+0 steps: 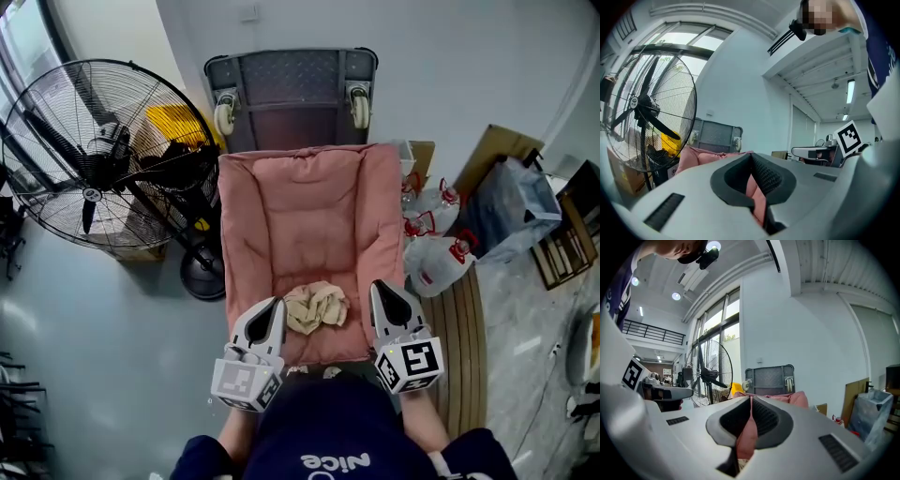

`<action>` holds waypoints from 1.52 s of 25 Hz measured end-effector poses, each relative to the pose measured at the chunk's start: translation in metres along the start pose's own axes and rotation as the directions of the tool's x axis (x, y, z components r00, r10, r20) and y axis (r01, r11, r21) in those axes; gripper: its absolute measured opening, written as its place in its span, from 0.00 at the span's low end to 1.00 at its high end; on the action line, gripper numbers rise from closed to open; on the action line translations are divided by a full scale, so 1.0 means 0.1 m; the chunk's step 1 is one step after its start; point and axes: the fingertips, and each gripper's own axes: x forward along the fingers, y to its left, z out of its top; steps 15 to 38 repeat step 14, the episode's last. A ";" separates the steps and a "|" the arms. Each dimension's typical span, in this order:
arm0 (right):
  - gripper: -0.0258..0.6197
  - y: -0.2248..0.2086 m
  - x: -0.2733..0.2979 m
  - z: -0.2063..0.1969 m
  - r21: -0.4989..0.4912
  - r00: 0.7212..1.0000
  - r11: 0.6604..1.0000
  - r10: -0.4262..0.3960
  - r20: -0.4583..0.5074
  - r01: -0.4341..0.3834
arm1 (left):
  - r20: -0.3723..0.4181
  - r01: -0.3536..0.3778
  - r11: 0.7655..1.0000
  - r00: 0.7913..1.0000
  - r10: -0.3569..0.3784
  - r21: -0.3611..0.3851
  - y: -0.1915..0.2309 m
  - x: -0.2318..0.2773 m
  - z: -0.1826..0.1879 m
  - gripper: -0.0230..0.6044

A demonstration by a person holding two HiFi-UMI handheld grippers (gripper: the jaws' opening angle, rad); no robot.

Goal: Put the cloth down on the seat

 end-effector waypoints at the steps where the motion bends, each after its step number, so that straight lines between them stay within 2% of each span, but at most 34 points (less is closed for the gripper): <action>1: 0.12 0.00 0.00 0.00 -0.002 1.000 1.000 0.000 0.000 0.000 | 0.002 0.000 1.000 1.000 0.000 -0.001 0.00 0.00 0.00 0.07; 14: 0.12 0.02 -0.06 -0.09 -0.022 1.000 1.000 -0.008 -0.008 0.008 | -0.010 -0.026 1.000 1.000 0.026 -0.006 0.05 -0.07 -0.07 0.07; 38: 0.12 0.02 -0.06 -0.09 -0.022 1.000 1.000 -0.008 -0.008 0.008 | -0.010 -0.026 1.000 1.000 0.026 -0.006 0.05 -0.07 -0.07 0.07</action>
